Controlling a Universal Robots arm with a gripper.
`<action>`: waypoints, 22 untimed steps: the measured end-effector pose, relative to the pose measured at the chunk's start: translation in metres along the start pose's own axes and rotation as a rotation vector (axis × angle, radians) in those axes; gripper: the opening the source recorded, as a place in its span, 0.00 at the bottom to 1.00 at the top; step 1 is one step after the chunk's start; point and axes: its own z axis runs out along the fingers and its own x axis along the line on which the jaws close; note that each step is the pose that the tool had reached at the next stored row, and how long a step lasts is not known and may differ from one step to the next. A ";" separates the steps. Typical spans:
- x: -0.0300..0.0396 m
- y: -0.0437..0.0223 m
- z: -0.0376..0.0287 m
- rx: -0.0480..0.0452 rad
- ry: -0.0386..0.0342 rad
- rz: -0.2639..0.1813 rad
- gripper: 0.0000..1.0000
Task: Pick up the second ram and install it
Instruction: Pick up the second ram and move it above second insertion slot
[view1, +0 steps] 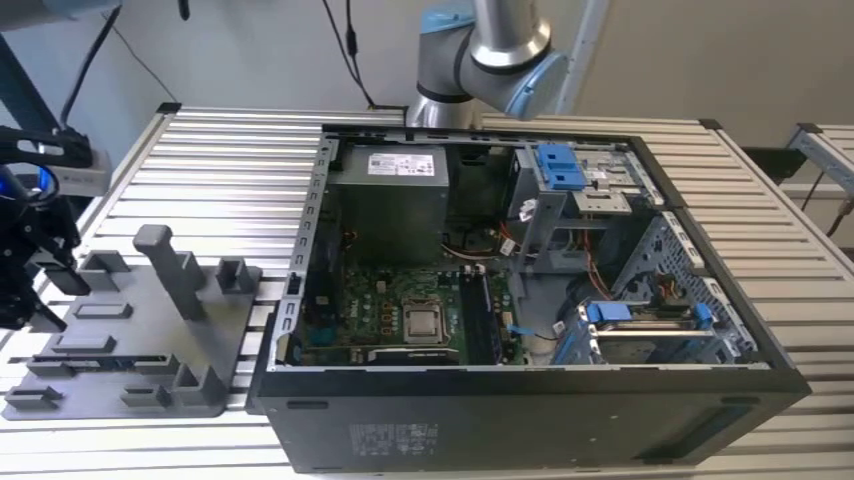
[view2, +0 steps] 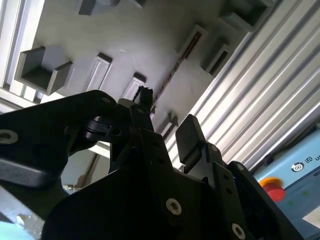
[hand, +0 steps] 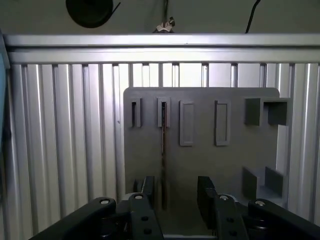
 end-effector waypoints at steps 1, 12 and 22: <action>0.0001 0.0000 0.0018 0.0000 0.0000 0.000 0.48; 0.0007 0.0030 0.0218 0.0000 -0.0002 -0.005 0.48; 0.0012 0.0049 0.0397 0.0025 -0.0008 -0.036 0.48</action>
